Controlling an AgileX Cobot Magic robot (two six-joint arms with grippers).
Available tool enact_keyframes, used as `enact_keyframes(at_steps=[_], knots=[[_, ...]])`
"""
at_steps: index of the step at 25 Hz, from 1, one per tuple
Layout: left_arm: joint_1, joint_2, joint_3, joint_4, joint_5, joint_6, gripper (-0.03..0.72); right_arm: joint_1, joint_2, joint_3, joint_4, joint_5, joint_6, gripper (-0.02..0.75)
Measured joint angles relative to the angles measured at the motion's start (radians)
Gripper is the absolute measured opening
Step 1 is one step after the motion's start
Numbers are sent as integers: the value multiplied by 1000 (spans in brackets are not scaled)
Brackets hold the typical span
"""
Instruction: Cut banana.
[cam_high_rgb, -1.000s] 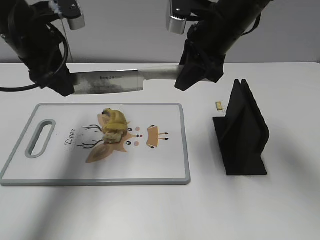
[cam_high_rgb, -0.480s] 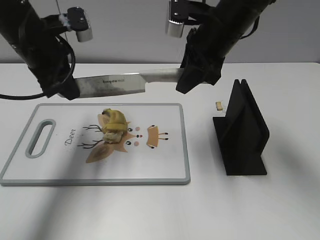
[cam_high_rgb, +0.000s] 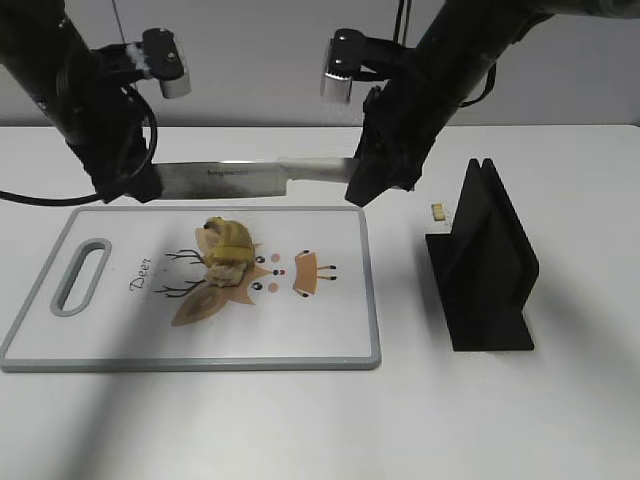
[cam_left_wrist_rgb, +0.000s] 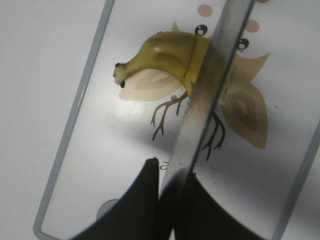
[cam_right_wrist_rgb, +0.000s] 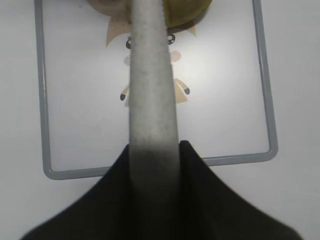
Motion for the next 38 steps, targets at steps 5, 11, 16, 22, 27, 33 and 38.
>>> enact_keyframes(at_steps=[5,11,16,22,27,33,38], knots=[[0,45,0,-4,-29,4,43,0,37,0,-12,-14,0,186],[0,88,0,-16,-78,11,43,0,71,0,-39,-51,0,186],[0,105,0,-42,-102,12,44,0,72,0,-65,-74,0,187],[-14,153,0,-47,-111,3,44,-1,111,0,-86,-72,0,187],[-24,170,0,-43,-124,-4,44,-3,131,0,-98,-74,1,187],[-25,170,0,-41,-139,-9,44,-3,133,-23,-109,-76,2,191],[-25,170,0,-30,-171,-22,44,-4,151,-53,-117,-80,3,193]])
